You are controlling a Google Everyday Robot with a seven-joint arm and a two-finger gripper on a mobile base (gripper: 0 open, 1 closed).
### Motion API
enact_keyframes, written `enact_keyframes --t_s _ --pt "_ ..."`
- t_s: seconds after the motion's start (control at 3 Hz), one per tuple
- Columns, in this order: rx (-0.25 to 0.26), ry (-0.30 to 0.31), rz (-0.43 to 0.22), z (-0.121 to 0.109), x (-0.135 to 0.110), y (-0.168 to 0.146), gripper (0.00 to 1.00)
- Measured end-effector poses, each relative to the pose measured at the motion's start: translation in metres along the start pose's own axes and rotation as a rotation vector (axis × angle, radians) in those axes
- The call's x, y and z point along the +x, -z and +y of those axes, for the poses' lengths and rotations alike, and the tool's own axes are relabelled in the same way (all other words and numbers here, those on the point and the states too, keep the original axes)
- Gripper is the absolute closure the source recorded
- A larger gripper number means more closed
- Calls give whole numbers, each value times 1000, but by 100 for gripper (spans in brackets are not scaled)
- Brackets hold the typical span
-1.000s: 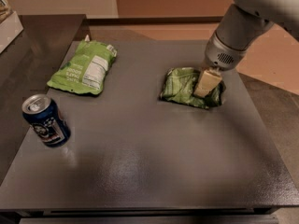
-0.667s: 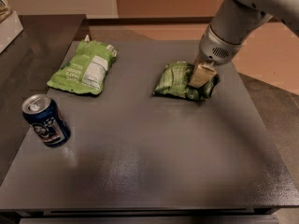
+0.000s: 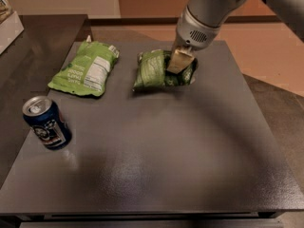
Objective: Move green jalapeno chip bag near green rice chip bag
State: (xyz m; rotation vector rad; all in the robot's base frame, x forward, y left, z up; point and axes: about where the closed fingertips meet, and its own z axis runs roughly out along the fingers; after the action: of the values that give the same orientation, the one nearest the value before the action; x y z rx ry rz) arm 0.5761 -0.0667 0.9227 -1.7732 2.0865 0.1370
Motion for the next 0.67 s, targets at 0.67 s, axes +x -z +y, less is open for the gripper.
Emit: enact_keyframes --t_s 0.67 --pt "12 76 -54 5 -77 -16 91"
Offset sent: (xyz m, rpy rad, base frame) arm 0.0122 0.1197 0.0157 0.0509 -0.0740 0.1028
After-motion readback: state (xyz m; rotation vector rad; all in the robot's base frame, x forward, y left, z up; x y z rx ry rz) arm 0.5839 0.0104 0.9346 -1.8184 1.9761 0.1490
